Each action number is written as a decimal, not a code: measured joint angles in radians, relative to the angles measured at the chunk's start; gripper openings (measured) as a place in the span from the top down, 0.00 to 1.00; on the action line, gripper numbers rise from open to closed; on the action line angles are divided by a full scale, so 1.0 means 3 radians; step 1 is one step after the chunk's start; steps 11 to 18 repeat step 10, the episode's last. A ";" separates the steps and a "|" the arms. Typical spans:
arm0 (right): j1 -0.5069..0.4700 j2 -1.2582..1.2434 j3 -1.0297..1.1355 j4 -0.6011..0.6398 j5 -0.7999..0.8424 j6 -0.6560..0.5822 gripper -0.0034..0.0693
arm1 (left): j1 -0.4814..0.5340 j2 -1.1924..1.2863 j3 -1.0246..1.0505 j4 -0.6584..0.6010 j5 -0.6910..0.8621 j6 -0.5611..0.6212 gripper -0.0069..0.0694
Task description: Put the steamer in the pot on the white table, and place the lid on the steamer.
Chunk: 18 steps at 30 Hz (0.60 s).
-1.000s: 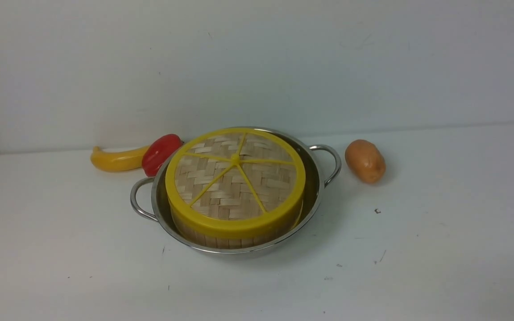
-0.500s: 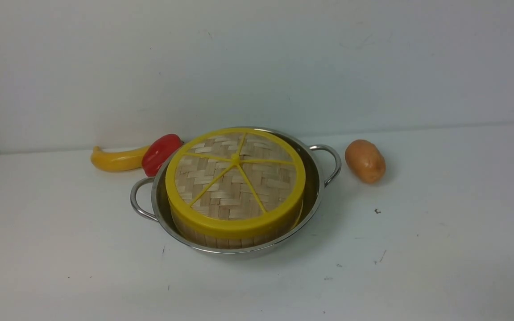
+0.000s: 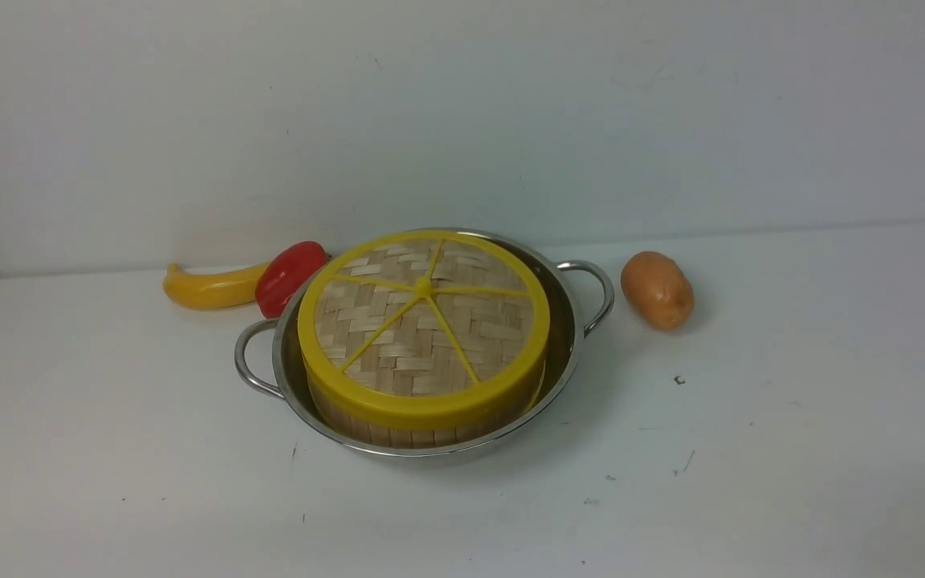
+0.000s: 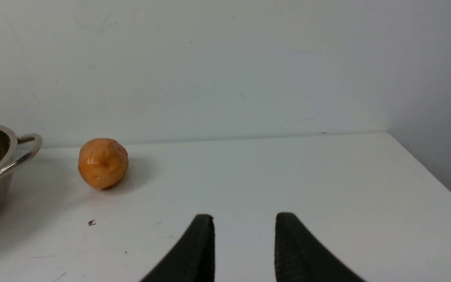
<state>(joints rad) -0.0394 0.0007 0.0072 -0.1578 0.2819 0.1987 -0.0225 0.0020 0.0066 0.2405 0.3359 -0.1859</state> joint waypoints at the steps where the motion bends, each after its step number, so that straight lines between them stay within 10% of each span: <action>1: 0.0000 0.0000 0.0000 0.0000 0.0000 0.0000 0.62 | 0.0000 0.0000 0.0000 0.0000 0.0000 0.0000 0.72; 18: 0.0000 0.0000 0.0000 0.0000 0.0000 0.0000 0.62 | 0.0000 0.0000 0.0000 0.0000 0.0000 0.0000 0.70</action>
